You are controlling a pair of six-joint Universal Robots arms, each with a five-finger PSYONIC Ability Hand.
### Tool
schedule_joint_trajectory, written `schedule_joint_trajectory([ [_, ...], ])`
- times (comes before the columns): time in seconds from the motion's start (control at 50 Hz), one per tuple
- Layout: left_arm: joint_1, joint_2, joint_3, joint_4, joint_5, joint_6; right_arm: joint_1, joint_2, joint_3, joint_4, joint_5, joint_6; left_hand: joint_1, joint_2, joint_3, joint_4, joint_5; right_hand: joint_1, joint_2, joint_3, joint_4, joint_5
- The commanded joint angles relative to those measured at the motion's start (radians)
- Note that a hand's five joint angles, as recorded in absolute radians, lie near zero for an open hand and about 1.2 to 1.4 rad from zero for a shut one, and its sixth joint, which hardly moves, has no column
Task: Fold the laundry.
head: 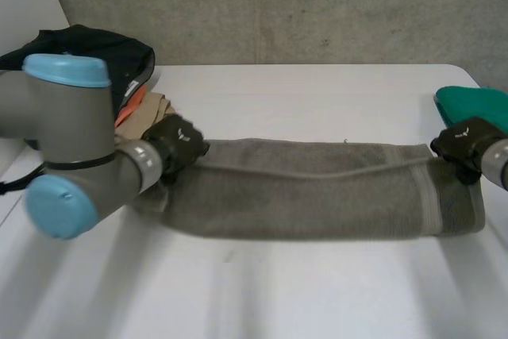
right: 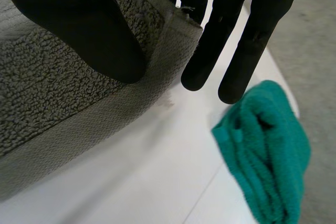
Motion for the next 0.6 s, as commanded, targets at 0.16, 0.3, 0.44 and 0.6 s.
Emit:
schedule_joint_trajectory([
  [0.16, -0.055, -0.325, 0.454, 0.053, -0.126, -0.003, 0.088, 0.192, -0.174, -0.194, 0.177, 0.038, 0.243, 0.197, 0.204, 0.195, 0.225, 0.271, 0.221, 0.212, 0.201, 0.192],
  [0.3, -0.058, -0.419, 0.585, 0.019, -0.157, -0.012, 0.122, 0.266, -0.209, -0.281, 0.207, 0.036, 0.243, 0.197, 0.204, 0.195, 0.225, 0.180, 0.131, 0.121, 0.110, 0.102],
  [0.44, -0.072, -0.445, 0.630, 0.032, -0.144, -0.014, 0.150, 0.308, -0.232, -0.390, 0.278, 0.068, -0.979, -1.025, -1.018, -1.026, -0.997, -0.951, -1.001, -1.010, -1.021, -1.029],
  [0.6, -0.070, -0.408, 0.584, 0.030, -0.200, -0.046, 0.145, 0.266, -0.201, -0.446, 0.275, 0.171, -0.979, -1.025, -1.018, -1.026, -0.997, -0.951, -1.001, -1.010, -1.021, -1.029],
])
